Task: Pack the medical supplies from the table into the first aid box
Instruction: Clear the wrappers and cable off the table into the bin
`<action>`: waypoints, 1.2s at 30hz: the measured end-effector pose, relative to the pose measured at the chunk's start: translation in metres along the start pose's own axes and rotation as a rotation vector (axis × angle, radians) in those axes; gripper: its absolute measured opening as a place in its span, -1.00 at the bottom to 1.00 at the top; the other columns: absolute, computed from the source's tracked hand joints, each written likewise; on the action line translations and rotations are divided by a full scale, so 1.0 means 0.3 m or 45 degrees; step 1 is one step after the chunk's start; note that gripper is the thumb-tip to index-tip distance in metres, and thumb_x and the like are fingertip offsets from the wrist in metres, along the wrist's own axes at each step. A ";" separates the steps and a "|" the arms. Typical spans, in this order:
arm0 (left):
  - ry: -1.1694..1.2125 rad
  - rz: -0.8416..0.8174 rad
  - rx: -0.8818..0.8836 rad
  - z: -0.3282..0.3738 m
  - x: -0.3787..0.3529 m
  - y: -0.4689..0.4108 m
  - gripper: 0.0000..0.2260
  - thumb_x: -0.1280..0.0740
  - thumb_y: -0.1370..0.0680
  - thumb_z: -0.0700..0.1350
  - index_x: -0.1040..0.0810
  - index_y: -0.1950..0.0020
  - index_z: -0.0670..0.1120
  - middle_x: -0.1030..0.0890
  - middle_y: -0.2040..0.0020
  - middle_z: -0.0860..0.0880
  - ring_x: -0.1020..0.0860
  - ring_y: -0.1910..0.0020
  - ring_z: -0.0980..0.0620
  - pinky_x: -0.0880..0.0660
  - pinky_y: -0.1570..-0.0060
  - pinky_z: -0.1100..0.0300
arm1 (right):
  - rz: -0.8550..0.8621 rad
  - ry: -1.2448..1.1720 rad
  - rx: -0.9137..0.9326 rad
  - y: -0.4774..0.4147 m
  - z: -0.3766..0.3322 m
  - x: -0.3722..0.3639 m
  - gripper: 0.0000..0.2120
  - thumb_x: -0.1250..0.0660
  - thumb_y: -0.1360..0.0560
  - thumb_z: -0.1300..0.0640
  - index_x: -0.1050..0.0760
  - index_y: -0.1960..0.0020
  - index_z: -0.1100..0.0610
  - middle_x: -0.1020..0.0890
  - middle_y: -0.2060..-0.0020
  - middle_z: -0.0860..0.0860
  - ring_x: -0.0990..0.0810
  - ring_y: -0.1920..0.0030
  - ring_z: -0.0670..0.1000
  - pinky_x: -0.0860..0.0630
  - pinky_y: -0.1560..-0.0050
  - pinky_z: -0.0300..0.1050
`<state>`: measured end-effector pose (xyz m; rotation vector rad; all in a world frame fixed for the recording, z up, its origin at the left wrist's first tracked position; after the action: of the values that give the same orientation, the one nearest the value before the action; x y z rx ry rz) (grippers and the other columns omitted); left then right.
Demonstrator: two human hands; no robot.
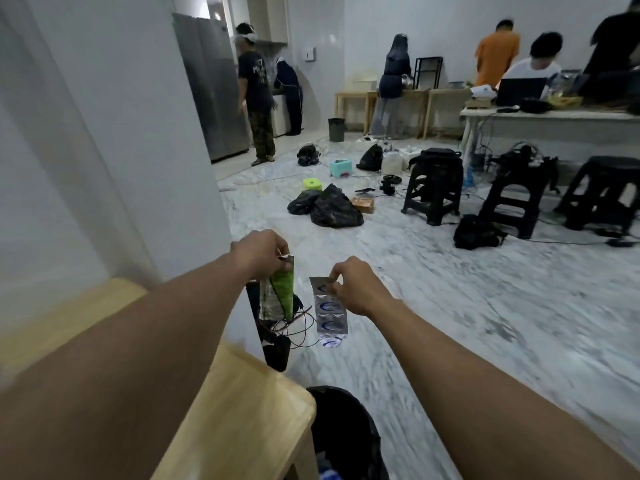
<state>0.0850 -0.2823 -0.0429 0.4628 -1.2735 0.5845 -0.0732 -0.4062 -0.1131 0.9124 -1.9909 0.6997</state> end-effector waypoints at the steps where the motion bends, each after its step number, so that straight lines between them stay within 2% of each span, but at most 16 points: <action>1: -0.036 -0.028 -0.021 0.006 -0.021 -0.017 -0.88 -0.50 -0.44 0.07 -0.58 0.14 0.15 -0.61 0.04 0.07 -0.53 0.00 -0.02 -0.49 -0.09 -0.02 | -0.013 0.007 -0.022 -0.002 0.028 -0.025 -0.88 -0.34 -0.56 0.13 -0.63 -0.04 0.10 -0.50 -0.15 0.10 -0.52 -0.14 0.13 -0.52 -0.03 -0.01; 5: -0.148 -0.144 -0.088 0.038 -0.109 -0.066 -0.90 -0.49 -0.45 0.04 -0.57 0.15 0.16 -0.61 0.05 0.06 -0.54 -0.02 -0.05 -0.49 -0.09 -0.04 | -0.066 0.018 -0.097 0.003 0.117 -0.126 -0.87 -0.33 -0.55 0.15 -0.64 -0.02 0.11 -0.52 -0.10 0.10 -0.56 -0.05 0.13 -0.49 0.09 -0.05; 8: -0.234 -0.253 -0.130 0.057 -0.193 -0.096 -0.87 -0.50 -0.43 0.00 -0.56 0.17 0.16 -0.59 0.04 0.04 -0.53 -0.05 -0.07 -0.48 -0.09 -0.07 | -0.128 0.029 -0.149 0.025 0.173 -0.204 -0.85 -0.33 -0.53 0.19 -0.67 0.00 0.15 -0.59 -0.04 0.12 -0.58 -0.04 0.17 -0.58 0.03 0.04; 12: -0.273 -0.358 -0.168 0.060 -0.275 -0.116 -0.88 -0.49 -0.43 -0.03 -0.58 0.15 0.15 -0.60 -0.05 -0.01 -0.54 -0.07 -0.09 -0.53 -0.04 -0.02 | -0.226 0.023 -0.242 0.070 0.246 -0.316 -0.85 -0.33 -0.50 0.20 -0.68 0.05 0.18 -0.63 0.00 0.14 -0.58 -0.04 0.19 -0.59 -0.02 0.10; 16: -0.295 -0.440 -0.213 0.043 -0.350 -0.115 -0.95 -0.45 -0.46 -0.06 -0.63 0.11 0.08 -0.62 -0.03 -0.05 -0.56 0.00 -0.09 -0.50 0.14 0.12 | -0.327 0.003 -0.321 0.111 0.294 -0.422 -0.80 -0.28 -0.51 0.20 -0.68 0.02 0.19 -0.63 -0.01 0.15 -0.54 -0.12 0.18 -0.57 -0.08 0.07; 19: -0.298 -0.513 -0.243 0.033 -0.403 -0.109 -0.93 -0.43 -0.47 -0.08 -0.69 0.07 0.00 -0.62 0.03 -0.06 -0.55 0.04 -0.08 -0.45 0.14 0.16 | -0.390 -0.018 -0.366 0.135 0.311 -0.491 -0.79 -0.28 -0.48 0.19 -0.67 0.05 0.23 -0.63 0.02 0.15 -0.52 -0.12 0.20 -0.57 -0.05 0.05; 21: -0.298 -0.570 -0.234 0.032 -0.422 -0.105 -0.93 -0.45 -0.46 -0.10 -0.69 0.08 -0.01 -0.64 0.07 -0.05 -0.56 0.06 -0.07 -0.51 0.12 0.14 | -0.439 -0.013 -0.389 0.148 0.315 -0.528 -0.81 -0.32 -0.46 0.16 -0.68 0.08 0.22 -0.64 0.04 0.15 -0.54 -0.09 0.21 -0.57 -0.03 0.04; 24: -0.302 -0.622 -0.201 0.040 -0.435 -0.102 -0.92 -0.47 -0.45 -0.12 -0.70 0.07 -0.02 -0.66 0.08 -0.04 -0.60 0.03 -0.06 -0.57 0.07 0.09 | -0.498 -0.002 -0.394 0.156 0.318 -0.554 -0.79 -0.39 -0.45 0.15 -0.67 -0.01 0.23 -0.61 -0.07 0.16 -0.52 -0.17 0.20 -0.54 -0.14 0.08; 28: -0.337 -0.744 -0.155 0.051 -0.454 -0.098 -0.80 -0.56 -0.39 -0.05 -0.71 0.03 -0.06 -0.64 0.12 0.02 -0.58 0.01 -0.03 -0.57 -0.03 0.06 | -0.481 -0.009 -0.376 0.130 0.316 -0.530 -0.66 -0.28 -0.49 0.24 -0.58 -0.25 0.13 -0.49 -0.31 0.14 -0.41 -0.35 0.18 -0.46 -0.27 0.06; 32: -0.316 -0.737 -0.101 0.057 -0.443 -0.102 -0.73 -0.63 -0.28 -0.01 -0.71 0.09 -0.05 -0.62 0.16 0.07 -0.60 -0.02 -0.03 -0.58 -0.11 0.01 | -0.400 -0.015 -0.340 0.093 0.291 -0.458 -0.59 -0.21 -0.49 0.28 -0.52 -0.31 0.13 -0.44 -0.35 0.16 -0.40 -0.36 0.18 -0.47 -0.25 0.08; 36: -0.350 -0.648 -0.096 0.042 -0.408 -0.099 -0.76 -0.60 -0.32 0.08 -0.66 0.19 -0.02 -0.62 0.19 0.04 -0.62 0.03 -0.07 -0.60 -0.06 0.00 | -0.322 0.027 -0.276 0.063 0.242 -0.372 -0.58 -0.19 -0.51 0.28 -0.49 -0.35 0.14 -0.42 -0.35 0.16 -0.41 -0.34 0.18 -0.46 -0.25 0.08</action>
<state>0.0719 -0.3312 -0.1590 0.7919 -1.3635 0.0430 -0.0757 -0.4100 -0.2476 0.9968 -1.8477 0.3428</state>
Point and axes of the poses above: each hand's wrist, its own y-axis away from the middle knuckle, its own x-axis out of the back of the hand, z = x × y, the point moved 1 cm from there along -y, towards the middle knuckle
